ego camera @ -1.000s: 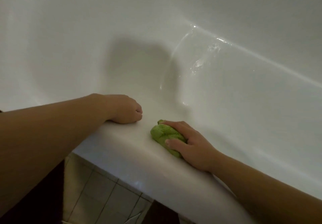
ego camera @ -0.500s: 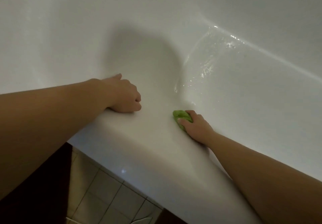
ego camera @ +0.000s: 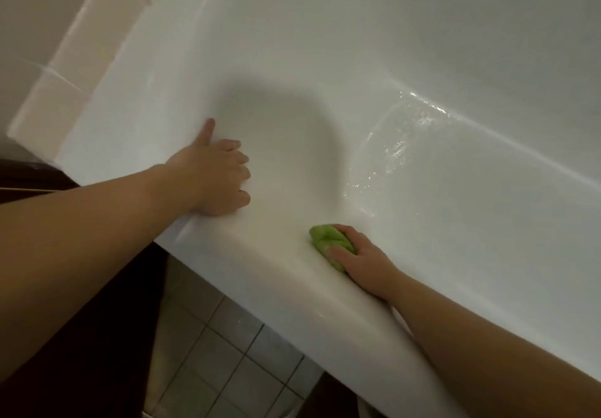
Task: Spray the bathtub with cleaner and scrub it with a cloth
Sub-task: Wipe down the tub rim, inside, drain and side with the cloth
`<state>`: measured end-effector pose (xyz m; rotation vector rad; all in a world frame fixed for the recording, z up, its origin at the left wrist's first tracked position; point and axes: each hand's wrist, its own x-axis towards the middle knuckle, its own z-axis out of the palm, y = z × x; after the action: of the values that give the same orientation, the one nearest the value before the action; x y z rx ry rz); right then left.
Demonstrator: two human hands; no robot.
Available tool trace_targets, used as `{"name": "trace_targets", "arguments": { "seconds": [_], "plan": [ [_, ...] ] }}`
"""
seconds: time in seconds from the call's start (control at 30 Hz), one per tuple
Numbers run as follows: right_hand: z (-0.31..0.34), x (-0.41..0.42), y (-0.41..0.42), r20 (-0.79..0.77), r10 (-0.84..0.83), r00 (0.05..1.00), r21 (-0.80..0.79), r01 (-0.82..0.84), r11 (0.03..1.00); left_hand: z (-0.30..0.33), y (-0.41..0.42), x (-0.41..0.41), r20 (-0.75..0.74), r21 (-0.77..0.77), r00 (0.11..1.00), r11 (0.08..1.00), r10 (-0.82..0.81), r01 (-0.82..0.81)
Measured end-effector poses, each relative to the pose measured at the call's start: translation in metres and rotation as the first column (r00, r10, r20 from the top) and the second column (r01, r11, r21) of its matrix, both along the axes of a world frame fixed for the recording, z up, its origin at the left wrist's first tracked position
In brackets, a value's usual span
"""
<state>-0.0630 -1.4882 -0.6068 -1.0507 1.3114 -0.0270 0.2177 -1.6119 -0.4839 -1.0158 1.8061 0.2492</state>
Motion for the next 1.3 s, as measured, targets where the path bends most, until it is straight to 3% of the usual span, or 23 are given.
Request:
{"name": "trace_targets", "arguments": {
  "seconds": [0.1,0.2,0.37,0.57,0.73,0.8,0.87,0.97,1.1,1.2,1.3],
  "plan": [
    [-0.036,-0.025,0.006,-0.107,0.032,0.994,0.06,-0.025,0.998,0.007,-0.004,0.012,0.028,-0.086,0.999,0.996,-0.029,0.032],
    [-0.065,-0.044,0.011,-0.207,0.038,0.978,0.101,-0.017,0.995,0.006,-0.006,0.017,0.026,-0.077,0.999,0.996,-0.039,0.041],
    [-0.079,-0.022,-0.002,-0.255,0.012,0.967,0.124,0.02,0.992,-0.002,-0.008,0.02,-0.079,-0.071,0.997,0.997,0.019,-0.024],
    [-0.023,0.065,-0.036,0.006,0.038,0.999,-0.01,-0.037,0.999,-0.007,-0.015,0.028,-0.243,-0.155,0.968,0.982,0.071,-0.111],
    [0.03,0.079,-0.033,0.268,0.057,0.962,-0.107,-0.029,0.994,-0.009,-0.022,0.027,-0.233,-0.142,0.972,0.988,0.026,-0.06],
    [0.022,0.068,-0.03,0.277,0.041,0.96,-0.086,-0.018,0.996,-0.012,-0.022,0.024,-0.238,-0.14,0.971,0.988,0.029,-0.064],
    [-0.003,0.055,-0.029,0.208,0.021,0.978,-0.05,-0.011,0.999,-0.018,-0.021,0.021,-0.254,-0.132,0.966,0.988,0.05,-0.086],
    [-0.051,0.039,-0.027,-0.027,-0.021,0.999,0.06,0.023,0.998,-0.031,-0.02,0.015,-0.295,-0.147,0.954,0.983,0.061,-0.109],
    [-0.102,0.031,-0.029,-0.343,0.006,0.939,0.113,0.035,0.993,-0.046,-0.023,0.012,-0.329,-0.188,0.943,0.975,0.052,-0.119],
    [-0.102,0.047,-0.037,-0.32,0.011,0.947,0.102,0.022,0.995,-0.042,-0.027,0.023,-0.343,-0.28,0.939,0.957,-0.024,-0.078],
    [-0.08,0.079,-0.049,-0.189,-0.022,0.982,0.069,0.036,0.997,-0.033,-0.036,0.044,-0.431,-0.422,0.872,0.906,-0.232,0.033]
  ]
}}
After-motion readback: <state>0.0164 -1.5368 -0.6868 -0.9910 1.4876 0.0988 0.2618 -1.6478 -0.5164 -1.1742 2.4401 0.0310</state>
